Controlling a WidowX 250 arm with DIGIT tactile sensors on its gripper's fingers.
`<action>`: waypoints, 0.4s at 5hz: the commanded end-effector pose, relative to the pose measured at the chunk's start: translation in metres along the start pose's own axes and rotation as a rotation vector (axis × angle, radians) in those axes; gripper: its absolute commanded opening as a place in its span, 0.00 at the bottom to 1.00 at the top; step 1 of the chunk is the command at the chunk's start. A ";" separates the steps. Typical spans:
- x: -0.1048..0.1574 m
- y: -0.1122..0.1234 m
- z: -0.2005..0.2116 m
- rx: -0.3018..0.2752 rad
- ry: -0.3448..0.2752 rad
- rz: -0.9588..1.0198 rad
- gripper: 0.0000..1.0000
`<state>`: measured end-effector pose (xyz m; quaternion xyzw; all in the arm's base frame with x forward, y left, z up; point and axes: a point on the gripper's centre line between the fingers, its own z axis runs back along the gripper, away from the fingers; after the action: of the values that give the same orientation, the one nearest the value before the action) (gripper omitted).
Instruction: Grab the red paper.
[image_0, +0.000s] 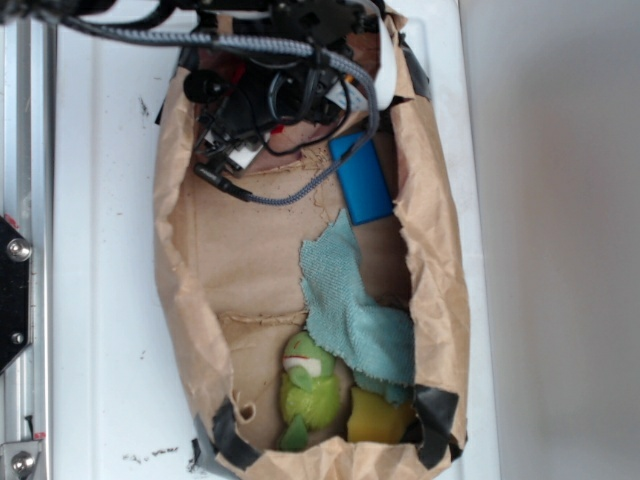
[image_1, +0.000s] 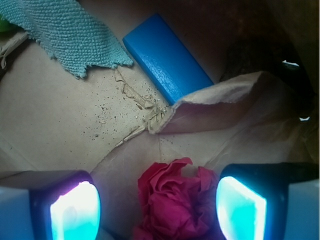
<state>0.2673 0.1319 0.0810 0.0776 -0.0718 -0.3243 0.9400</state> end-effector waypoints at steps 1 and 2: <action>-0.001 0.005 -0.017 0.114 0.046 0.017 1.00; 0.001 0.002 -0.039 0.205 0.092 -0.003 1.00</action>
<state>0.2690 0.1341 0.0343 0.1731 -0.0508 -0.3146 0.9319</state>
